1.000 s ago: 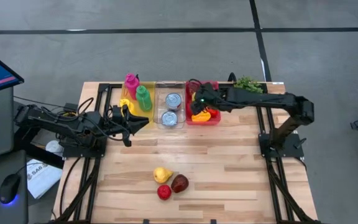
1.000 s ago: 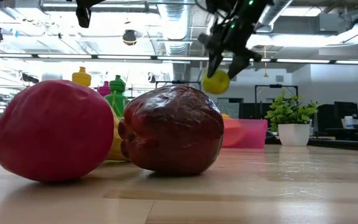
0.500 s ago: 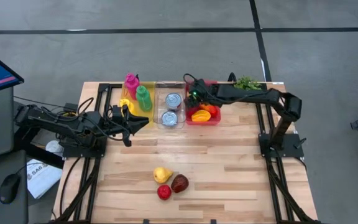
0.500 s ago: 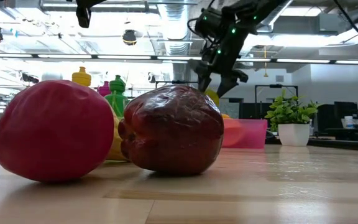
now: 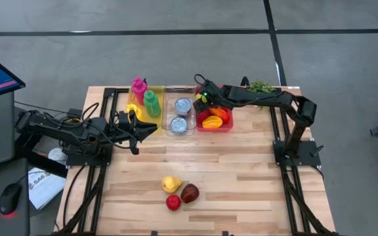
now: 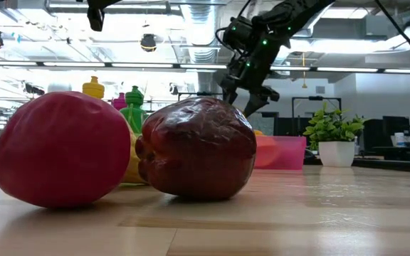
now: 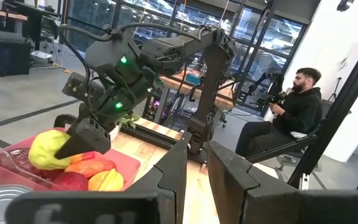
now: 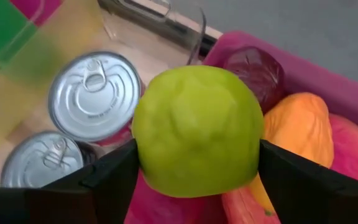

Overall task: Pick & Place Food Item
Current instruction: Put the green apple into the pink bin, then put the right red apple into the pink bin

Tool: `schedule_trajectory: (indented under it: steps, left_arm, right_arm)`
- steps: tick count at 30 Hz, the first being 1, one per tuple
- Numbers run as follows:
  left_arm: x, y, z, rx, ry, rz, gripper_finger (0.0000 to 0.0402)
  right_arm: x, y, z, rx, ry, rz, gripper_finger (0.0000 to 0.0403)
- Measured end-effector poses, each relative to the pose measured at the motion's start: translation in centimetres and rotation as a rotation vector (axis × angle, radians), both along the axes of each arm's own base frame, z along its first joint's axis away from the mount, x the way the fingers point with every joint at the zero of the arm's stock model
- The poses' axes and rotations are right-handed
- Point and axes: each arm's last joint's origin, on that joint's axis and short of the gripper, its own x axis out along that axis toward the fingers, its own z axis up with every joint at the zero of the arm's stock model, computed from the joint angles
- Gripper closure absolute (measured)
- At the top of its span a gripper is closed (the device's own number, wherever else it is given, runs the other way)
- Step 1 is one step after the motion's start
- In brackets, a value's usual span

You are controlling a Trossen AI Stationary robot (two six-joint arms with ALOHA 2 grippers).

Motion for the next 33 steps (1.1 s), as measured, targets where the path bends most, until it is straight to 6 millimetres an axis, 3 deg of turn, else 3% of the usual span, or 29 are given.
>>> schedule_trajectory:
  steps: [15,21,33]
  left_arm:
    - [0.0,0.0,0.0,-0.001,0.000,0.000,0.0349]
    - [0.0,0.0,0.0,-0.003,-0.002,-0.001,0.0349]
    - [0.0,0.0,0.0,-0.005,-0.004,-0.001,0.0349]
  right_arm:
    - [0.1,0.0,0.5,0.026,-0.023,0.054,0.0029]
    - [0.8,0.4,2.9,0.115,-0.082,0.263,0.0030]
    - [2.4,2.2,9.2,0.085,-0.211,0.357,0.0031]
